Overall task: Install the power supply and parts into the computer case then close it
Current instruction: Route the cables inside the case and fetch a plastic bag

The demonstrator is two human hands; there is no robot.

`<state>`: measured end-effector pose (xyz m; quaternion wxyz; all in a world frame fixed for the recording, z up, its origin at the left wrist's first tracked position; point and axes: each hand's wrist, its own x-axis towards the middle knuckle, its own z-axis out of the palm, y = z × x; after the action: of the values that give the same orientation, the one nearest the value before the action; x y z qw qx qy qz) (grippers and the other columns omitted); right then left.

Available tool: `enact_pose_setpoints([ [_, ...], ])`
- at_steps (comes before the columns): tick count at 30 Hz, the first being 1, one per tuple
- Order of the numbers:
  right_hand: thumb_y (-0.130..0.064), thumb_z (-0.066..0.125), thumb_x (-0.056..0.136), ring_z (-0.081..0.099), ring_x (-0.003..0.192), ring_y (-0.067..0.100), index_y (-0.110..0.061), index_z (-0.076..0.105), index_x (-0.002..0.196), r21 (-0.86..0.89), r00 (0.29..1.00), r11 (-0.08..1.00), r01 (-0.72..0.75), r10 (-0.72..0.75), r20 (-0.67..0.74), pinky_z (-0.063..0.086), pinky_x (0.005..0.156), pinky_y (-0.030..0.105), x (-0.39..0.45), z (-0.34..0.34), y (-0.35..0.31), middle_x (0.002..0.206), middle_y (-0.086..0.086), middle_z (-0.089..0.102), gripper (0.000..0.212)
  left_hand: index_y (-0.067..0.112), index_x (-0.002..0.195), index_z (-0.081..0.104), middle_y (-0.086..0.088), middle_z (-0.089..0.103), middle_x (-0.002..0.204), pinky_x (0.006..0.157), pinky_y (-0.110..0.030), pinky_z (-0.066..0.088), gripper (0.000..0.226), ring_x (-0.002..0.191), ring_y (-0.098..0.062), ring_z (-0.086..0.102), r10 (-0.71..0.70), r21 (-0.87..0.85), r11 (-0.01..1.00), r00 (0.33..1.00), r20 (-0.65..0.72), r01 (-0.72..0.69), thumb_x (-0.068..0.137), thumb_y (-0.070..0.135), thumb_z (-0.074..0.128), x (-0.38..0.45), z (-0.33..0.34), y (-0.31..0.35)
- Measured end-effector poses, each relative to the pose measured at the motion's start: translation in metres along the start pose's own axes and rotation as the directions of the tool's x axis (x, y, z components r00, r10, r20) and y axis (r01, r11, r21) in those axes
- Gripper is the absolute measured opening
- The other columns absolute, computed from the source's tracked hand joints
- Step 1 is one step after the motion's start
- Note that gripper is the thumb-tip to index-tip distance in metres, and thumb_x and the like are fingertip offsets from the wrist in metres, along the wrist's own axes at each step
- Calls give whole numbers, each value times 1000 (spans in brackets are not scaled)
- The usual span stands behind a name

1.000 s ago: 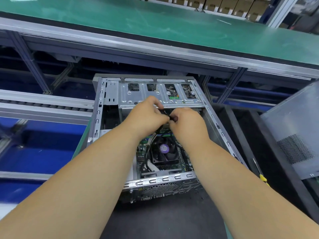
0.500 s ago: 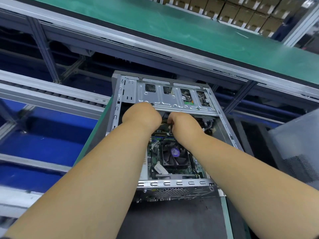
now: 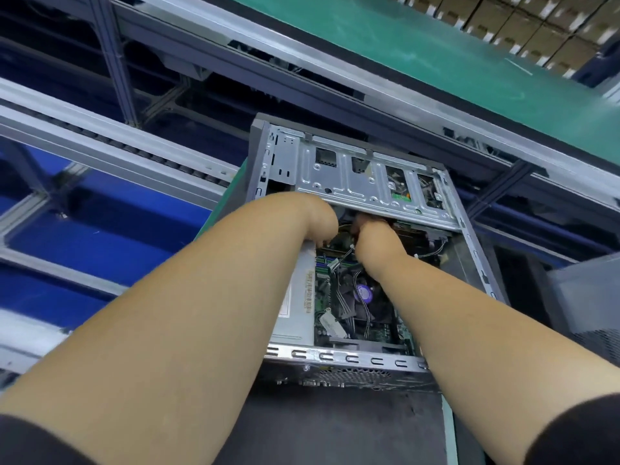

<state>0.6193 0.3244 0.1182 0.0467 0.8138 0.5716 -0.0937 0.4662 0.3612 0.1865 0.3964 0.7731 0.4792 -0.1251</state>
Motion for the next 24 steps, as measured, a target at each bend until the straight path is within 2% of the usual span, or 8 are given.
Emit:
enact_pose_setpoints([
  [4,1,54,87,61,99,36,-7,54,126,1,999,1000,-20,20,49,51,80,38,2,1,0,111,19,65,39,10,78,61,-7,66,99,75,-29,46,20,80,-23,55,78,155,985,997,2,-77,94,14,49,6,3,-4],
  [8,-2,53,90,62,99,36,-4,58,120,112,1000,994,2,-5,27,50,83,36,0,5,7,108,21,67,30,4,95,69,-11,68,100,66,-29,46,24,75,-23,56,123,269,956,992,-14,-115,94,15,47,7,4,3],
  [12,-17,56,94,61,102,36,-10,56,117,265,997,964,-32,11,83,48,94,45,-5,5,15,110,18,66,24,8,115,61,-7,60,98,57,-27,39,29,79,-21,52,212,388,899,977,26,-205,94,24,51,3,9,11],
  [14,-20,55,97,60,103,31,-10,55,126,325,992,946,-26,-16,124,48,90,35,-10,-2,20,117,18,64,31,11,126,53,-8,61,103,56,-26,39,36,80,-21,53,233,407,884,971,45,-231,92,24,51,5,14,17],
  [16,-23,53,100,55,97,23,-11,50,136,347,977,938,17,-89,193,39,75,26,-17,-12,27,122,16,62,38,17,136,43,-11,56,114,65,-29,43,45,92,-25,55,228,442,868,973,45,-224,93,27,49,9,19,23],
  [18,-24,51,101,52,91,22,-12,43,141,306,952,950,60,-146,268,36,68,27,-25,-25,36,116,14,62,42,22,145,31,-14,45,130,86,-36,41,53,114,-32,47,205,495,846,978,41,-198,94,33,46,17,25,29],
  [20,-22,48,102,56,96,27,-11,42,141,254,935,963,95,-174,308,43,74,29,-33,-34,46,115,15,61,41,24,148,24,-16,36,137,97,-41,36,57,124,-36,38,177,525,833,983,45,-174,96,37,43,27,31,37],
  [24,-14,45,101,56,109,32,-6,50,133,170,943,977,125,-170,286,47,90,34,-47,-32,58,127,18,54,34,21,146,27,-17,29,144,104,-43,33,53,129,-38,32,129,665,736,991,46,-126,98,40,40,43,44,49],
])
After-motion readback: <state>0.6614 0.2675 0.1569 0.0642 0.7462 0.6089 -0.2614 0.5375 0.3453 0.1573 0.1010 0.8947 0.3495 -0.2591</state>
